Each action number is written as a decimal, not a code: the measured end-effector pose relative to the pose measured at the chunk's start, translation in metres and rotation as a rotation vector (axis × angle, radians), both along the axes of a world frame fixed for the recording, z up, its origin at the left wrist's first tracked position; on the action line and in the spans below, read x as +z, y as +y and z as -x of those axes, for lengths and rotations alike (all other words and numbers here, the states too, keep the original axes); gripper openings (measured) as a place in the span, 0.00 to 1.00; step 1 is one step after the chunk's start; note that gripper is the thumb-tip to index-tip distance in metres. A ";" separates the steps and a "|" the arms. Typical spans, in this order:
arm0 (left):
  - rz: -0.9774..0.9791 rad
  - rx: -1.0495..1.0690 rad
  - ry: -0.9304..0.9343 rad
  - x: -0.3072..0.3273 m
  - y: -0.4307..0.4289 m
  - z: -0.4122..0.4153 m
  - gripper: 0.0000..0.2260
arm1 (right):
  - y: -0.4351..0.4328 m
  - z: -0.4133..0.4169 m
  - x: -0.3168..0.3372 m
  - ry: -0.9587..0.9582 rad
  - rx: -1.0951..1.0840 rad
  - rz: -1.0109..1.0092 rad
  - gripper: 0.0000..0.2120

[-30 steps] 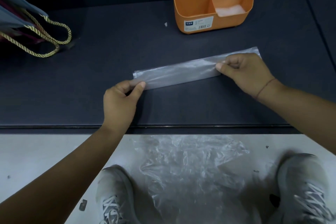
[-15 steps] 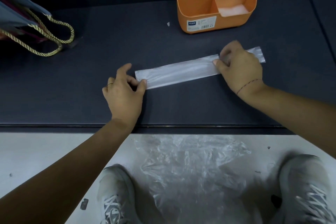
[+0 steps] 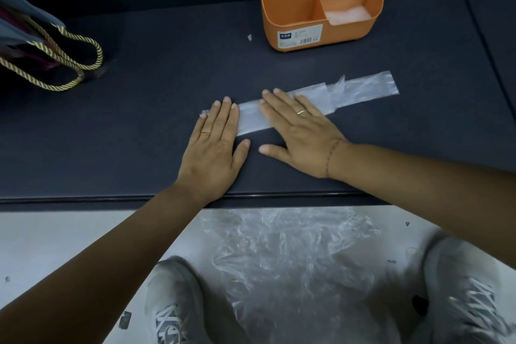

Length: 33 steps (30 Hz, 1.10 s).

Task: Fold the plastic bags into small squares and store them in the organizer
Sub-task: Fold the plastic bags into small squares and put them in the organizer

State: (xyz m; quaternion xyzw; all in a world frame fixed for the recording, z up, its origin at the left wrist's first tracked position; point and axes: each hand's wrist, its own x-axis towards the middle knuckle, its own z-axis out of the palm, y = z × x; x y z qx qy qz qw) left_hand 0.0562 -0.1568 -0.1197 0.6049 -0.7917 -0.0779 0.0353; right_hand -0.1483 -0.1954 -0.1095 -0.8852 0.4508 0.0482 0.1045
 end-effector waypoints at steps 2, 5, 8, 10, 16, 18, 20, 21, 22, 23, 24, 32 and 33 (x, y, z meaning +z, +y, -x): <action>0.006 0.007 -0.014 0.001 0.000 0.002 0.33 | 0.000 0.020 0.000 0.020 -0.074 -0.008 0.46; -0.008 0.007 -0.041 0.001 0.001 0.002 0.34 | 0.000 0.050 0.001 0.040 -0.176 -0.012 0.46; 0.005 0.003 -0.049 0.001 0.000 0.001 0.34 | 0.002 0.075 0.002 0.056 -0.247 -0.003 0.46; 0.011 0.003 -0.048 0.000 0.000 0.001 0.33 | 0.002 0.088 0.003 0.000 -0.273 -0.002 0.44; 0.007 0.000 -0.050 -0.001 -0.001 -0.001 0.33 | -0.025 0.136 0.010 -0.498 -0.747 0.158 0.21; 0.005 -0.001 -0.054 -0.001 -0.001 -0.001 0.33 | -0.035 0.147 0.014 -0.413 -0.842 0.104 0.17; 0.007 -0.002 -0.055 -0.001 -0.001 -0.001 0.33 | -0.039 0.148 0.018 -0.403 -0.849 0.047 0.13; 0.008 -0.001 -0.053 -0.001 -0.001 -0.002 0.33 | -0.039 0.146 0.019 -0.422 -0.847 0.034 0.10; 0.009 0.001 -0.050 -0.001 -0.001 -0.002 0.33 | -0.040 0.145 0.019 -0.439 -0.850 0.024 0.07; 0.011 0.001 -0.047 -0.001 -0.001 -0.001 0.33 | -0.040 0.144 0.019 -0.445 -0.853 0.015 0.05; 0.014 0.001 -0.046 -0.001 -0.001 -0.002 0.33 | -0.040 0.143 0.019 -0.444 -0.851 0.005 0.04; 0.008 -0.052 -0.044 0.000 -0.007 -0.007 0.34 | -0.038 0.149 0.040 -0.825 -0.940 -0.308 0.05; 0.003 -0.067 -0.041 0.000 -0.010 -0.009 0.34 | -0.036 0.149 0.044 -0.930 -0.994 -0.422 0.05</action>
